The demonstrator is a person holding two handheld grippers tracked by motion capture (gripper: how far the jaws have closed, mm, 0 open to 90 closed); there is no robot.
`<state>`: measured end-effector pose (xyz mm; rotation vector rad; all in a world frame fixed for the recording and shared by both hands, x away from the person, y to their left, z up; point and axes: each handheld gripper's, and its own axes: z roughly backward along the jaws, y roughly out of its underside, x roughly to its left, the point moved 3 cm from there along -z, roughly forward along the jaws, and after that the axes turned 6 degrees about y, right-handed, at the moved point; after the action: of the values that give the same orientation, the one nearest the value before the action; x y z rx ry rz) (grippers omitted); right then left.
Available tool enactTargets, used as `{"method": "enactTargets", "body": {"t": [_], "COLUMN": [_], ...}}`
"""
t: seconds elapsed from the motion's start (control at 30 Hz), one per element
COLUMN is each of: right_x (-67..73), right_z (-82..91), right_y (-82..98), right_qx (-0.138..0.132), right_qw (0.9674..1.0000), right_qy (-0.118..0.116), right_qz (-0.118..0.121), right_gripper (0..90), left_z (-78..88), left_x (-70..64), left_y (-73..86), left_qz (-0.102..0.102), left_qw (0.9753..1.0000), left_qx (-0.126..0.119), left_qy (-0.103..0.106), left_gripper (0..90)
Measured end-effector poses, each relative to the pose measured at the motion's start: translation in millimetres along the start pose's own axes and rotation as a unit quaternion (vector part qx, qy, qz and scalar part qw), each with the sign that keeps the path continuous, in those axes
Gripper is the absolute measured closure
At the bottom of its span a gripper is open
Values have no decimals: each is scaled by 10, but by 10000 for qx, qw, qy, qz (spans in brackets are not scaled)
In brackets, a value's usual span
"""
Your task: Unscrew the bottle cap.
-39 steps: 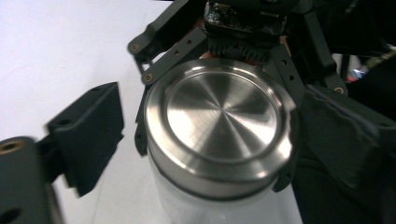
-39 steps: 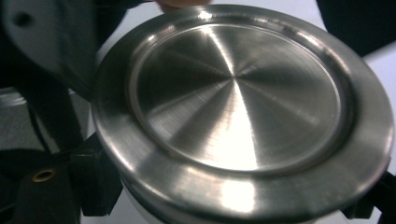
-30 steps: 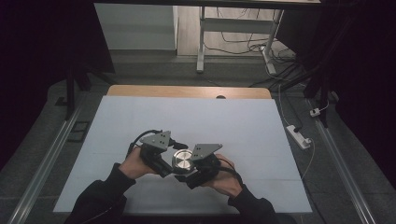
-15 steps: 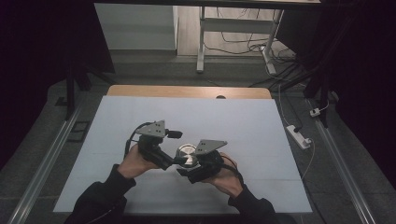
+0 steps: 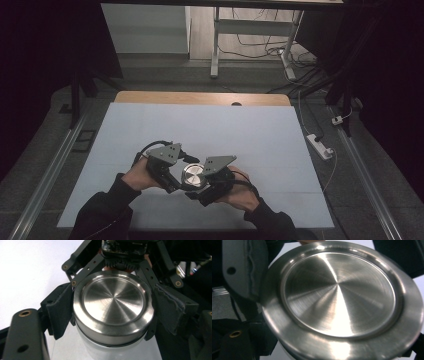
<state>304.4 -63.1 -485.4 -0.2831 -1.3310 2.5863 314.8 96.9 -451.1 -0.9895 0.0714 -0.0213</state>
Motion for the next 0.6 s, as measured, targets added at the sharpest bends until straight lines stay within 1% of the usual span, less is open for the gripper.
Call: {"method": "enactTargets", "body": {"t": [0.07,0.13,0.2,0.27,0.3,0.33,0.37,0.4,0.43,0.47,0.5,0.53,0.57,0.6], "right_x": [-38,-84,-132,-176,-176,-207,-216,-221,-221,-220,-218,-214,-209,-201], "right_z": [5,12,19,23,23,29,32,35,41,49,56,63,68,71], "right_y": [5,9,22,33,33,41,43,40,36,32,28,22,17,13], "right_qx": [15,35,47,49,49,40,39,22,18,0,-29,-38,-48,-62], "right_qw": [9998,9988,9973,9950,9950,9926,9916,9910,9909,9914,9919,9924,9930,9938], "right_qy": [158,379,583,811,811,1015,1066,1097,1074,1038,1013,987,949,891], "right_qz": [-116,-292,-450,-587,-587,-661,-724,-769,-808,-799,-771,-737,-704,-667], "right_gripper": [145,145,145,145,145,145,145,145,145,145,145,145,145,145], "left_z": [-26,-65,-108,-157,-157,-190,-191,-182,-155,-114,-114,-11,-11,80], "left_x": [17,35,43,40,40,45,52,68,85,97,97,125,125,137], "left_y": [-14,-31,-59,-90,-90,-106,-104,-97,-86,-73,-73,-45,-45,-19], "left_qz": [164,372,571,702,702,743,732,767,803,822,822,891,891,898], "left_qw": [9995,9978,9944,9900,9900,9874,9871,9870,9875,9881,9881,9889,9889,9905], "left_qx": [-57,-112,-137,-147,-147,-181,-207,-239,-272,-383,-383,-535,-535,-607], "left_qy": [-254,-547,-873,-1218,-1218,-1386,-1408,-1394,-1330,-1240,-1240,-1062,-1062,-845], "left_gripper": [209,209,210,209,208,207,199,166,107,80,74,54,43,39]}}
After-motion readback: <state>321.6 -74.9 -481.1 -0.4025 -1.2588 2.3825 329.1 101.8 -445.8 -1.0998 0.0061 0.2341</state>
